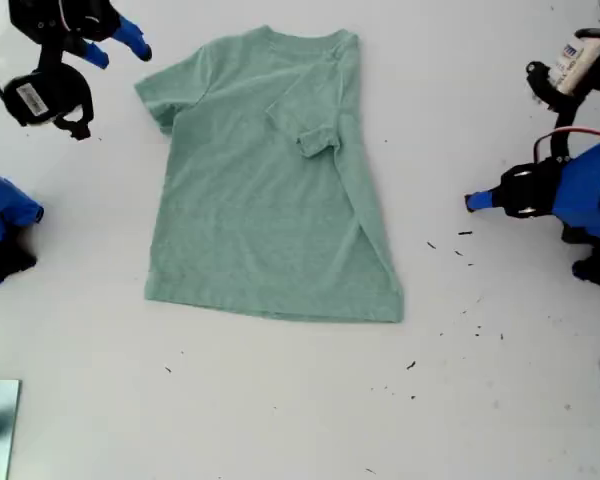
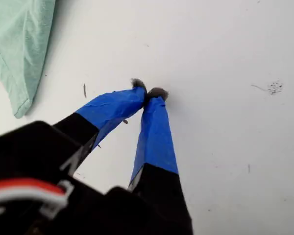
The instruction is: Fold t shirt
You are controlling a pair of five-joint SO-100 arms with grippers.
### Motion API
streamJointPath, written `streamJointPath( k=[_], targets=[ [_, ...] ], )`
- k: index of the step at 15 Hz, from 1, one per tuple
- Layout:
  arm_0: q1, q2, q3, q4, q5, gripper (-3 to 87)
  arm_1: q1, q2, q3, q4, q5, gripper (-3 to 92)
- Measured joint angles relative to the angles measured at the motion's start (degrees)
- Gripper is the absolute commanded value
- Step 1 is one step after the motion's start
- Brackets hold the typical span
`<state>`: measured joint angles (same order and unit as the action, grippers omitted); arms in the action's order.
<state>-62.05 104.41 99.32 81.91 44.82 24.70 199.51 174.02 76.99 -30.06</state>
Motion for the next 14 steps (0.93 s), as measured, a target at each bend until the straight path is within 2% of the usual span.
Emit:
streamJointPath(
  k=[7, 8, 10, 11, 14],
  targets=[
    [0.8, -19.9, 2.7, -16.2, 0.0, 18.9, -0.6, 0.0, 0.0, 0.0, 0.0, 2.4],
    [0.8, -21.5, 3.1, -17.2, 0.4, 17.3, -0.7, 0.0, 0.0, 0.0, 0.0, 2.4],
    [0.9, -24.0, 4.7, -20.7, 0.5, -0.3, -0.7, 0.0, 0.0, 0.0, 0.0, 2.4],
    [0.8, -25.8, 4.7, -22.4, 0.5, -0.3, -0.7, 0.0, 0.1, 0.3, 0.0, 2.4],
    [2.3, -22.1, 4.8, -22.9, -1.3, -0.3, -0.7, 0.0, 0.2, 0.4, 0.2, 2.4]
  ],
)
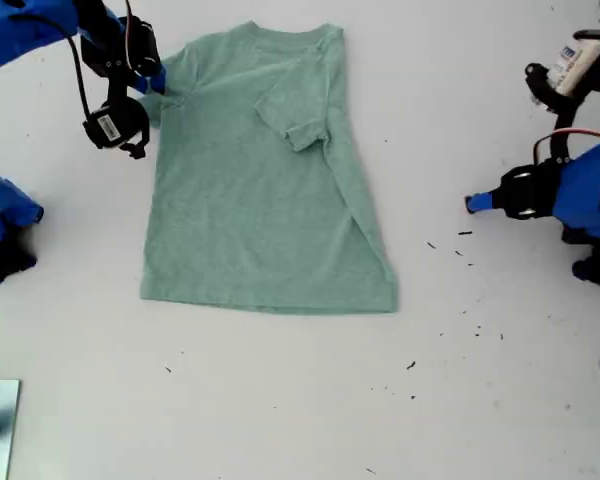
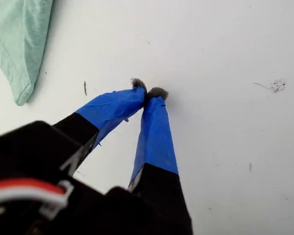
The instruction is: Fold t shirt
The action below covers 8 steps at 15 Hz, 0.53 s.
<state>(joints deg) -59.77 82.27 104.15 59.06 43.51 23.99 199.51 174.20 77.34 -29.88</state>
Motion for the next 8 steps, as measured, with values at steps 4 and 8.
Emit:
streamJointPath(
  k=[4, 8],
  targets=[
    [4.0, 16.1, 1.1, 1.7, -1.5, -0.3, 0.0, 0.0, 0.0, 0.0, 0.0, 2.4],
    [14.0, 20.4, -2.8, -4.7, -1.8, -0.3, 0.0, 0.0, 0.0, 0.0, 0.0, 2.4]
  ],
)
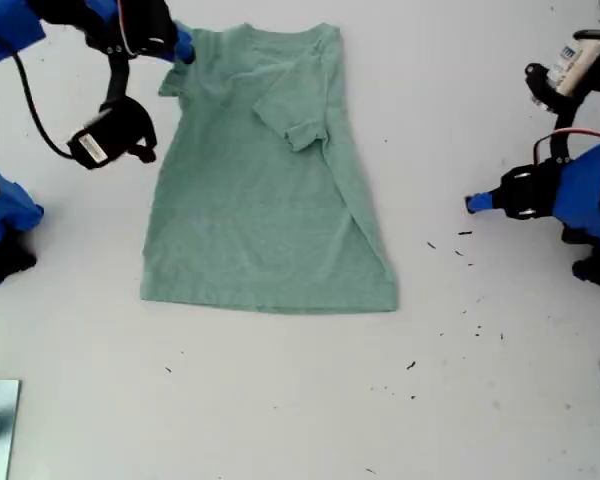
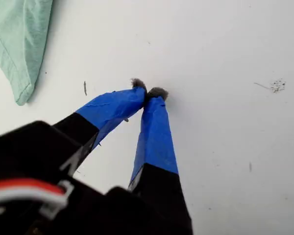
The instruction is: Fold t shirt
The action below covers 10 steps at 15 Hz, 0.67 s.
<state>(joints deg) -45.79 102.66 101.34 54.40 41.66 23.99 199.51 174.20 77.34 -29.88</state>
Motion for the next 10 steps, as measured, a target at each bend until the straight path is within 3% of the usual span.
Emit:
streamJointPath(
  k=[4, 5, 6, 7, 10],
  targets=[
    [12.0, -23.8, -19.6, -4.0, -2.1, -0.3, 0.0, 0.0, 0.1, 0.0, 0.0, 2.4],
    [12.2, -29.5, -23.8, -4.0, -2.2, 5.3, 0.0, 0.0, 0.1, 0.0, 0.0, 2.4],
    [11.9, -35.2, -28.6, -3.4, -1.8, 22.6, 0.0, 0.0, 0.1, 0.0, 0.4, 2.4],
    [11.5, -41.0, -35.2, 0.3, -1.1, 26.7, 0.0, 0.0, 0.1, 0.0, 0.5, 2.4],
    [10.4, -38.0, -43.0, 11.9, 0.6, 12.4, 0.0, 0.0, 0.2, 0.0, 0.6, 2.4]
  ],
)
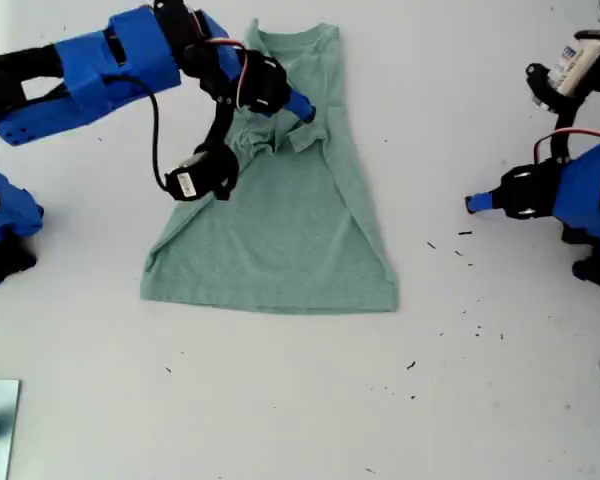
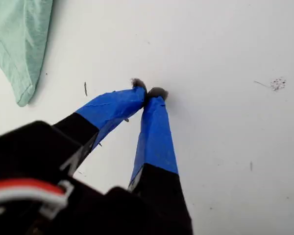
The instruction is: Fold t shirt
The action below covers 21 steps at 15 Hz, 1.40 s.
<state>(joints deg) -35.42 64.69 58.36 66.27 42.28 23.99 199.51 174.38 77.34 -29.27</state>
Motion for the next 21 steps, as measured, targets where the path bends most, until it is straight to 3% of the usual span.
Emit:
streamJointPath(
  k=[2, 4, 7, 10, 14, 16, 17, 18, 21],
  targets=[
    [-2.1, 13.4, 1.4, 5.4, 1.1, 4.8, 0.0, 0.0, 0.0, 0.0, 0.1, 2.4],
    [-3.8, 31.7, 17.9, 5.4, 1.0, 2.0, 0.0, 0.0, 0.1, 0.0, 0.1, 2.4],
    [-2.4, 66.5, 62.2, -5.5, -6.3, -0.2, 0.0, 0.0, 0.1, 0.0, 0.1, 2.4],
    [8.2, 95.6, 101.3, -12.3, -20.7, -0.2, 0.0, 0.0, 0.1, 0.0, 0.1, 2.4],
    [13.8, 106.2, 114.3, -15.4, -26.7, -0.2, -3.2, -0.5, 0.0, -0.1, 2.8, 2.2],
    [13.7, 107.3, 114.3, -15.6, -26.7, -0.2, -9.6, -13.3, -12.0, 0.3, 8.2, 4.5],
    [13.7, 107.8, 114.3, -15.6, -26.7, -0.2, -13.3, -26.7, -24.8, 1.7, 9.9, 23.3],
    [13.7, 107.8, 114.3, -15.6, -26.6, -0.2, -17.6, -42.0, -39.6, 4.3, 10.6, 34.7],
    [13.7, 109.5, 114.3, -15.6, -26.6, -0.2, -23.3, -77.4, -73.2, 8.8, 12.3, 32.6]
  ],
)
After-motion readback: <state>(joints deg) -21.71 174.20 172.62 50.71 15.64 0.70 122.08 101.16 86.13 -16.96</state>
